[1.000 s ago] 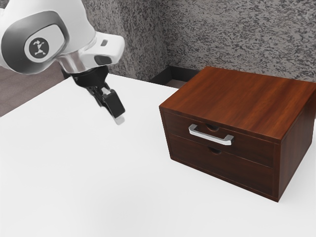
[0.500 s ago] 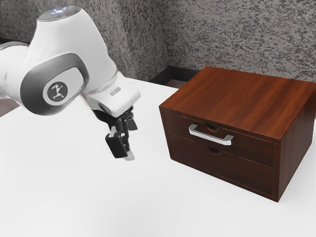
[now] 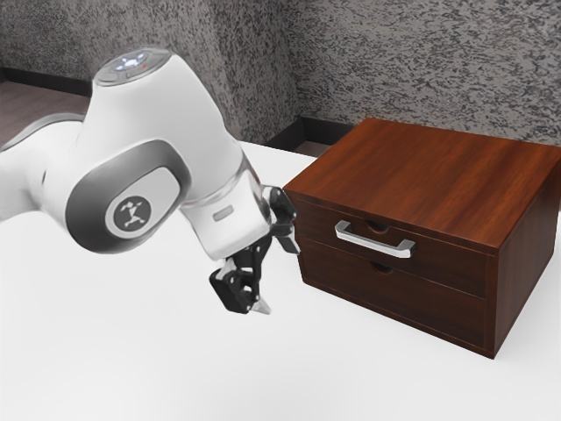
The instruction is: Pull the drawer handle with one arm to open the drawer
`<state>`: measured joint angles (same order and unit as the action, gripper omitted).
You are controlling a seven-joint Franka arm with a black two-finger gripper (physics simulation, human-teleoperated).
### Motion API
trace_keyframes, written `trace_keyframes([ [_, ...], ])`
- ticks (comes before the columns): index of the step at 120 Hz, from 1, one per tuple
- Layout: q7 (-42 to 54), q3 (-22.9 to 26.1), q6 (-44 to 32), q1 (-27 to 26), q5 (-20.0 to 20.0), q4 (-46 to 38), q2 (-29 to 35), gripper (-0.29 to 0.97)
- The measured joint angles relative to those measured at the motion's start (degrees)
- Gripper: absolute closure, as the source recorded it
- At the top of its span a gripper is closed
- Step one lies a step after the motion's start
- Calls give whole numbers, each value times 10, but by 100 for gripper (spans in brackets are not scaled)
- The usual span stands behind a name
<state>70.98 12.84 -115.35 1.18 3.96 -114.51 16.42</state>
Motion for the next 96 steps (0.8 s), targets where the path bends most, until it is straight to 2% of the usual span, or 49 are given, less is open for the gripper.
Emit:
trace_keyframes([
  [16, 22, 7, -38, -3, 42, -1, -11, 0],
  [33, 39, 13, -66, -3, 61, 3, -30, 0],
  [96, 74, 13, -128, 2, 51, 29, -94, 0],
])
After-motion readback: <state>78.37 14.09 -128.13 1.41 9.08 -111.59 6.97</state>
